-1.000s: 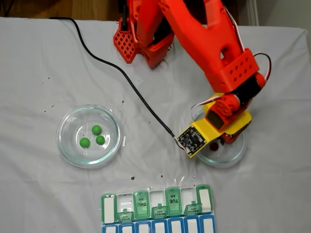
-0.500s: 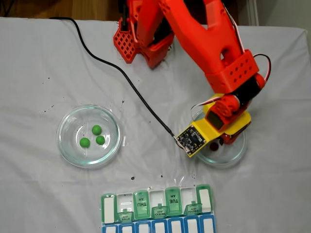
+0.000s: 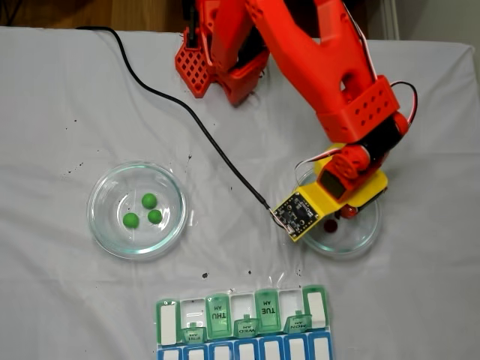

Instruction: Sort medicines into box.

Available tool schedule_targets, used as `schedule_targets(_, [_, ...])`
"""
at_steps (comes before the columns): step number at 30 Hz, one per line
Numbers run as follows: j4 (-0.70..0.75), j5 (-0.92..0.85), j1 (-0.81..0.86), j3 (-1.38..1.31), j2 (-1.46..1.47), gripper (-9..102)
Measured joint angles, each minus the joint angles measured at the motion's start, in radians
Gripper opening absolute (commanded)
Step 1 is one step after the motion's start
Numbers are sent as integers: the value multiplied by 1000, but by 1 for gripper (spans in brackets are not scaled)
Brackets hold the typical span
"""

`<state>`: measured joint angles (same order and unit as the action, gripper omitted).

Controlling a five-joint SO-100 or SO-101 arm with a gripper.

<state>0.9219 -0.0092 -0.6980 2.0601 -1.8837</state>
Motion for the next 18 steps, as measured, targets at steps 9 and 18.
schedule_targets(9, [41, 9, 0, 2, -43, 0])
schedule_targets(18, [304, 44, 0, -183, -189, 0])
